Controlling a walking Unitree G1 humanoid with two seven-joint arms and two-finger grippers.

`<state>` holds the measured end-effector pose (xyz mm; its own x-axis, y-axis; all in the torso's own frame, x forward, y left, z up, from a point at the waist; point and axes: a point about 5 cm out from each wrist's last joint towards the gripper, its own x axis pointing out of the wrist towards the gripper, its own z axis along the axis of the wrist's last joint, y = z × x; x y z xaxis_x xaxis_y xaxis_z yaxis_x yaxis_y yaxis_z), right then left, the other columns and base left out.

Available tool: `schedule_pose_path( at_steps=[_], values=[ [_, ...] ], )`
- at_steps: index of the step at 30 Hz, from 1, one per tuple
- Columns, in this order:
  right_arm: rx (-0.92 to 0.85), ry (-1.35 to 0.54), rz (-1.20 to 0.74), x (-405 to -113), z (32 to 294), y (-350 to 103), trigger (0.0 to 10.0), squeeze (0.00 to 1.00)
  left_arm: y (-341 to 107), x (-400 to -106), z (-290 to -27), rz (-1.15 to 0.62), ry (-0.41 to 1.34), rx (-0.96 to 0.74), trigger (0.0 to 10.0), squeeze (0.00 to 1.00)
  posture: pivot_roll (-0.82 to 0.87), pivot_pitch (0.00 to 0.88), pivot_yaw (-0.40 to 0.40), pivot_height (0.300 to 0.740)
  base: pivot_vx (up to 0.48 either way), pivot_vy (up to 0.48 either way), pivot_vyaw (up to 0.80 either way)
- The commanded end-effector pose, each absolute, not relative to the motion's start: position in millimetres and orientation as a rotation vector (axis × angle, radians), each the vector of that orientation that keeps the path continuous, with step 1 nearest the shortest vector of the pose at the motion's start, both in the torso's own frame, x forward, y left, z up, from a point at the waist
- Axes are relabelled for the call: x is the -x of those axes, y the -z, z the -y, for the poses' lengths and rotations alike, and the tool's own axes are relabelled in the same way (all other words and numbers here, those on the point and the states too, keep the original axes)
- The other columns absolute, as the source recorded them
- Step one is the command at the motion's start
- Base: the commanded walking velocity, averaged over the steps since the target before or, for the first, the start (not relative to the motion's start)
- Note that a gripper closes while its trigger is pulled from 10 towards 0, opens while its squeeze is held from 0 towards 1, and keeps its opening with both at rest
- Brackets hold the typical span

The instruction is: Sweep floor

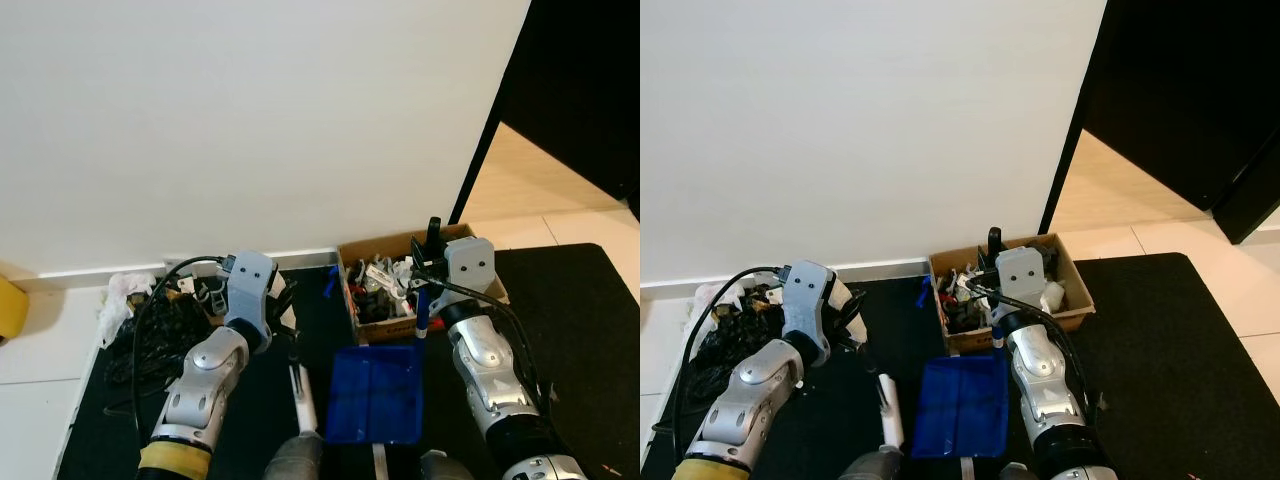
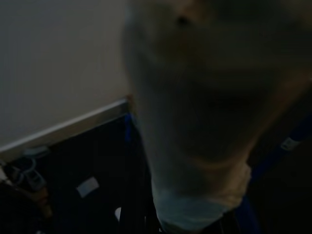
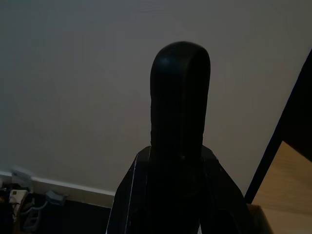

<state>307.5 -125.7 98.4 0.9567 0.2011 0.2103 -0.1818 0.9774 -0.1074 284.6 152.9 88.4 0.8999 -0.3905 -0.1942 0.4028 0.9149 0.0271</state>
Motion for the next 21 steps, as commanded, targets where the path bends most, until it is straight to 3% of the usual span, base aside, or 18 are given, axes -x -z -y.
schedule_pose_path(
  at_steps=[1, 6, 12, 21],
  values=[
    [0.071, -0.202, 0.234, -306.6, 120.8, -99.1, 10.0, 0.00, -95.4, -286.3, -146.7, -0.138, 0.433, -0.101, 10.0, 0.00, 0.17, 0.089, 0.044, 0.740, 0.000, 0.000, 0.00],
    [0.074, -0.212, 0.236, -305.7, 119.9, -98.6, 10.0, 0.00, -96.5, -284.3, -143.9, -0.137, 0.433, -0.037, 10.0, 0.00, 0.17, 0.083, 0.044, 0.740, 0.000, 0.000, 0.00],
    [0.078, -0.201, 0.232, -306.9, 123.6, -98.2, 10.0, 0.00, -91.6, -283.9, -149.0, -0.131, 0.432, -0.131, 10.0, 0.00, 0.17, 0.080, 0.044, 0.740, 0.000, 0.000, 0.00],
    [0.082, -0.208, 0.230, -306.0, 118.8, -96.9, 10.0, 0.00, -88.1, -281.4, -142.0, -0.158, 0.449, -0.083, 10.0, 0.00, 0.17, 0.068, 0.046, 0.740, 0.000, 0.000, 0.00]
  ],
)
